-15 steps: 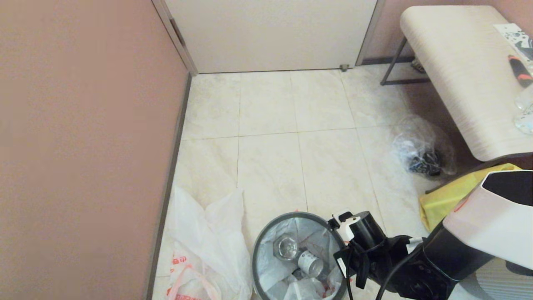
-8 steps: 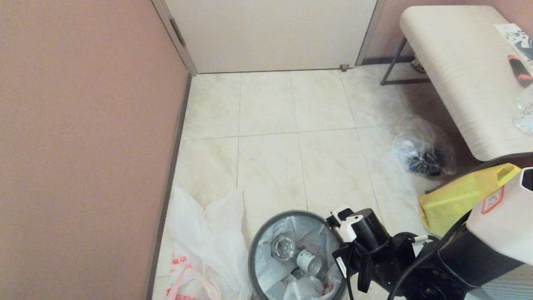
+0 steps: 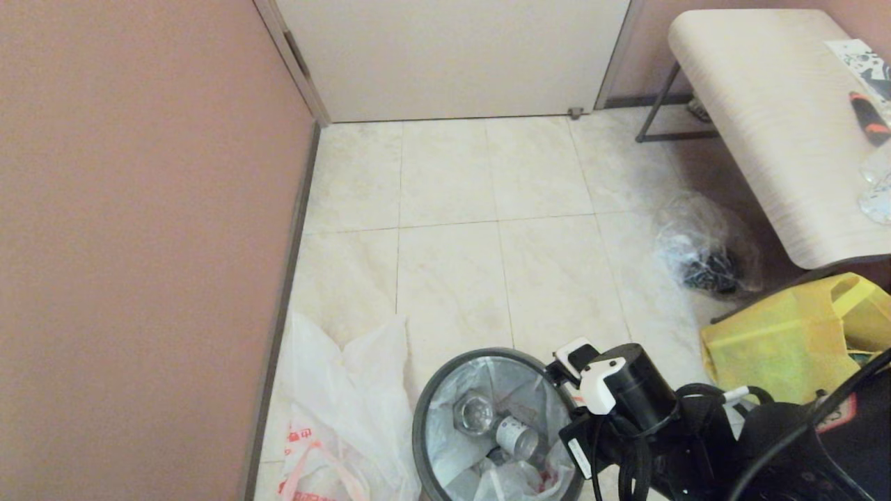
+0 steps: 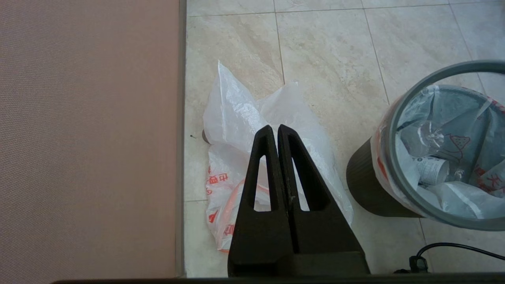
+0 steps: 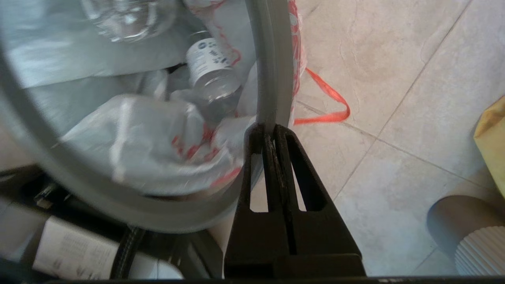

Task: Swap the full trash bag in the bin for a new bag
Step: Place the trash can ring on the floor

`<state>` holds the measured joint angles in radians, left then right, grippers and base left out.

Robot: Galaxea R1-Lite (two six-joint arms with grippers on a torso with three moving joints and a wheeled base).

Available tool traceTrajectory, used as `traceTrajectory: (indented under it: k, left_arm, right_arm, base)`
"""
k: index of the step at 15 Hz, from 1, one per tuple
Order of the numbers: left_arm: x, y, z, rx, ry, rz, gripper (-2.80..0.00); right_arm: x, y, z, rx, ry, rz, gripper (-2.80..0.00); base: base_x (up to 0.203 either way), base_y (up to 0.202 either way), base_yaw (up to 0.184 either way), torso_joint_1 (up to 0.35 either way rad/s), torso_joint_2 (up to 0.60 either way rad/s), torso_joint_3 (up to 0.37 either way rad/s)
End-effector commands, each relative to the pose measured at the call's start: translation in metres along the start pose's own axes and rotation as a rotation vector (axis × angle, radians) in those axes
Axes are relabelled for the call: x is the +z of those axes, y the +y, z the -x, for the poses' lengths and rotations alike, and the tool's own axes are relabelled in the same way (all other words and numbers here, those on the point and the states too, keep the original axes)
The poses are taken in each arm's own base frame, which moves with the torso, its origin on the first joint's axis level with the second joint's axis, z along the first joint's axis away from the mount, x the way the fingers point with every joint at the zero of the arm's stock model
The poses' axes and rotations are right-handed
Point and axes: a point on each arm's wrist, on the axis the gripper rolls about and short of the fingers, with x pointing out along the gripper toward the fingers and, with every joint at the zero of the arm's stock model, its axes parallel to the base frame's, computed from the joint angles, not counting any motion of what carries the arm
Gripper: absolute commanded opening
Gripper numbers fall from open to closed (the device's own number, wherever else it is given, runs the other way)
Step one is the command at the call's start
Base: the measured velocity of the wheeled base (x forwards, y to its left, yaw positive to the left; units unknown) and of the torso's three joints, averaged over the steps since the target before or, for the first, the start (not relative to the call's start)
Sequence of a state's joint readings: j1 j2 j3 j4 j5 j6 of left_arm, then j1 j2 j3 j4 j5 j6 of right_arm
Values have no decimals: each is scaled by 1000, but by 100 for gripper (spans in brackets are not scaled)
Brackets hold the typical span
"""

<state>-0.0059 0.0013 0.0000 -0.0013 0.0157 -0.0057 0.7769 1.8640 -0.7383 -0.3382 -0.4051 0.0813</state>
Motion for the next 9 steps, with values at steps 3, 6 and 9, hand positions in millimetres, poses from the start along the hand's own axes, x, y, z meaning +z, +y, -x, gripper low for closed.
traceTrajectory:
  k: [3,6,9]
  left_arm:
    - [0,0,0,-1,0,0,-280]
    - [0,0,0,-1,0,0,-280]
    - [0,0,0,1,0,0,-280]
  right_arm:
    - [9,-11,45,22,-46,-1,-280]
    - [8,-14,81,62,-60,26,-280]
    - [-1,-18,68,26,24,37,-280]
  base:
    - [0,0,0,0,0,0]
    - [0,0,0,0,0,0]
    - [0,0,0,0,0,0]
